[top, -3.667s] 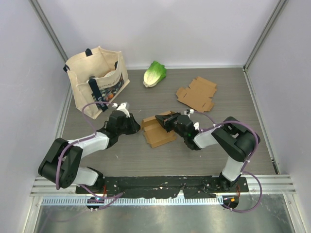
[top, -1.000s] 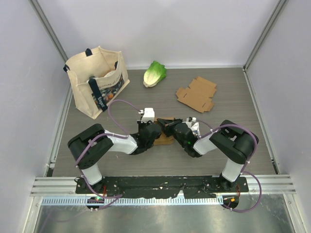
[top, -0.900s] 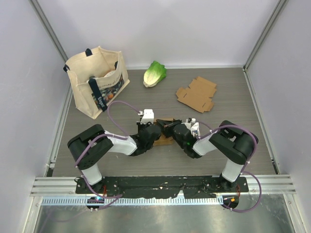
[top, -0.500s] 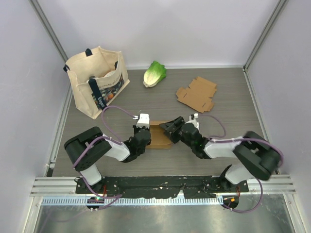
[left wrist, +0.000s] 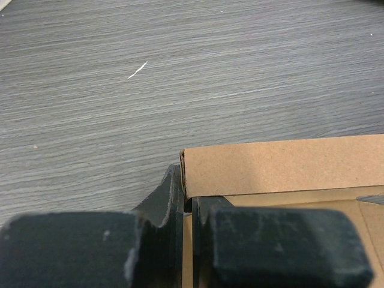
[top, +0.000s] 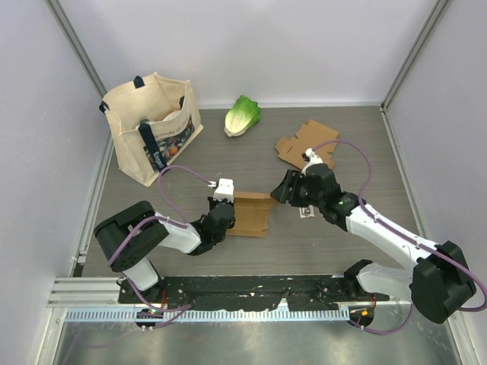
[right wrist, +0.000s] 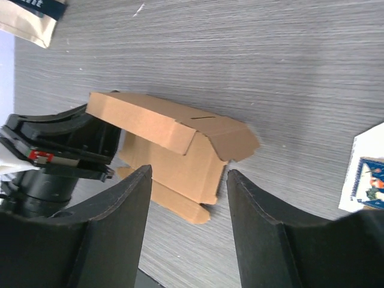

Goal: Fold the paper box

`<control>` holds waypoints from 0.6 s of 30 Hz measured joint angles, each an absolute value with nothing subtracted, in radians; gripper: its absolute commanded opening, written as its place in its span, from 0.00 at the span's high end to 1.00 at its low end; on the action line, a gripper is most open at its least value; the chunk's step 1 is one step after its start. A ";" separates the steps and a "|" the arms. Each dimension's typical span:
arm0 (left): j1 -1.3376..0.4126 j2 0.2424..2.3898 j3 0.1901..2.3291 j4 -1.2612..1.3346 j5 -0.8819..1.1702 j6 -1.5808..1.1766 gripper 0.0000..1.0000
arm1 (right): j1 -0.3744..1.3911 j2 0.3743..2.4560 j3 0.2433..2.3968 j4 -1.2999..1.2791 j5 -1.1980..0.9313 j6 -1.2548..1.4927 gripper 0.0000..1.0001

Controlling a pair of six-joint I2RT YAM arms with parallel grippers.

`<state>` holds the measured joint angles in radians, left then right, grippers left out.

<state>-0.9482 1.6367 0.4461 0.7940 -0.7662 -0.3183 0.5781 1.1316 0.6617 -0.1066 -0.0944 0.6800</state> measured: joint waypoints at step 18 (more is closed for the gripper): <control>-0.948 1.633 0.448 0.781 -0.767 -0.330 1.00 | 0.603 1.259 0.720 -0.089 -0.130 0.580 0.72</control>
